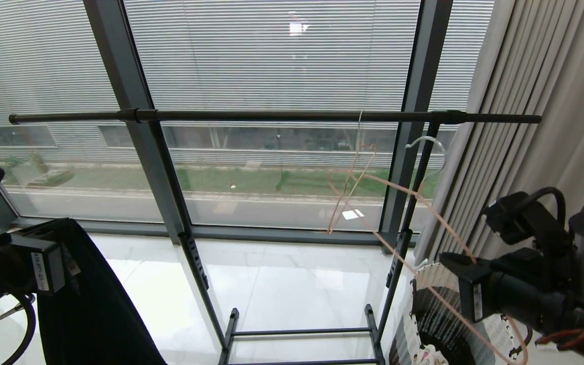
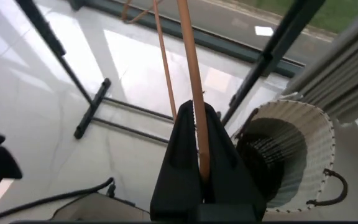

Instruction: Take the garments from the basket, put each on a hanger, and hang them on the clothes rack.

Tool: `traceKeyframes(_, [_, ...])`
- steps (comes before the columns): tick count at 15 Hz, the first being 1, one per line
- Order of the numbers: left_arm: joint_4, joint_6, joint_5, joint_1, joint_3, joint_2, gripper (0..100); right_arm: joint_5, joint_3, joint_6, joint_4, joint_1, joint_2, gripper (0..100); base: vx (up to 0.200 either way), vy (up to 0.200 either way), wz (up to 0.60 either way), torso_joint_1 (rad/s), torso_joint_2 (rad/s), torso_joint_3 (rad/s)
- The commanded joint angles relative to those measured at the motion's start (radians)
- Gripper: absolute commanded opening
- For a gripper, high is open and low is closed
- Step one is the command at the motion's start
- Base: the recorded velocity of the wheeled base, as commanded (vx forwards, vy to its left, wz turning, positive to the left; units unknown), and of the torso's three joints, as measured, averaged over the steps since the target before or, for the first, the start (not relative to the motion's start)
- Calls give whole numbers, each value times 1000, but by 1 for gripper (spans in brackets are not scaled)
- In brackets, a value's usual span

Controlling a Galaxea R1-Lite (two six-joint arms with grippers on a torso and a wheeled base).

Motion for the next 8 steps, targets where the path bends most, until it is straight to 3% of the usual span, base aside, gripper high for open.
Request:
traceKeyframes(1, [-41,-2,1,-29,-16,79,0,-1,100,4,-63,148,6,0,0,0,0,0,0,0])
traceKeyframes(4, [-139,-11,2,-44,-73,200,0,28,110,4,-126,261,84,0,0,0,0,0,0,0])
traceKeyframes(6, [-142,-83,4,-65,-112,256,0,57,109,4,-163,300,145,0,0,0,0,0,0,0])
traceKeyframes(7, [-142,-175,33,-99,-155,295,0,59,109,1,-233,321,202,0,0,0,0,0,0,0])
traceKeyframes(8, [-142,-195,56,-107,-168,311,0,59,109,-2,-259,327,224,0,0,0,0,0,0,0])
